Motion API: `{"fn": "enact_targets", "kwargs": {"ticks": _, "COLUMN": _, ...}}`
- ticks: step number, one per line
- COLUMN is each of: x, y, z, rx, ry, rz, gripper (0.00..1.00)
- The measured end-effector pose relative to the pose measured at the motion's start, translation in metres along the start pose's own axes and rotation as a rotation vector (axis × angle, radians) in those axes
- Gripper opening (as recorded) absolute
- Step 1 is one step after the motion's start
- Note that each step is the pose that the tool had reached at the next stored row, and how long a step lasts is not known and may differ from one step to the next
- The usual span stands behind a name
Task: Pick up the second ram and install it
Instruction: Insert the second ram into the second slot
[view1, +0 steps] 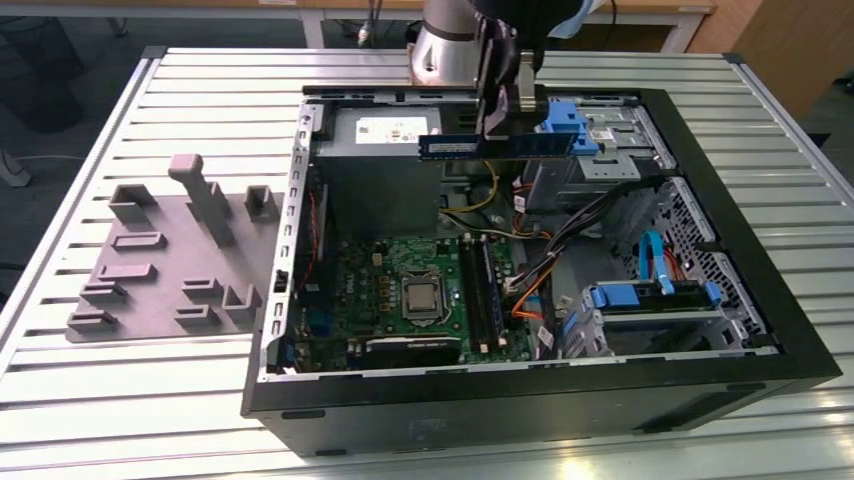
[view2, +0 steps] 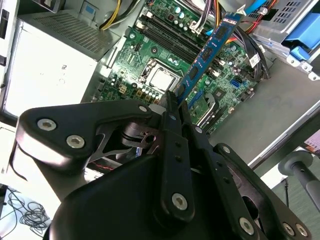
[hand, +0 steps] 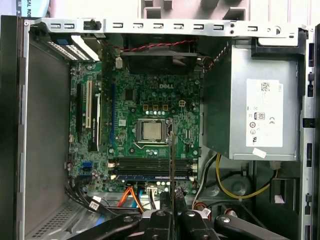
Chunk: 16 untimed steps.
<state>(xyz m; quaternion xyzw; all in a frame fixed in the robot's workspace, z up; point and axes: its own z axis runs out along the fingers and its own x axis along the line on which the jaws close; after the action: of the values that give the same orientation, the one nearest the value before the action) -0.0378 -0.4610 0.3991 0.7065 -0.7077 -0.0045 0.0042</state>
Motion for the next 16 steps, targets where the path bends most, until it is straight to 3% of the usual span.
{"fn": "enact_targets", "kwargs": {"ticks": 12, "x": 0.0000, "y": -0.0047, "z": -0.0001, "rx": 0.0000, "ry": 0.0000, "rz": 0.000, "gripper": 0.14}}
{"fn": "enact_targets", "kwargs": {"ticks": 16, "x": -0.0001, "y": 0.0008, "z": 0.0000, "rx": 0.0000, "ry": 0.0000, "rz": 0.000, "gripper": 0.14}}
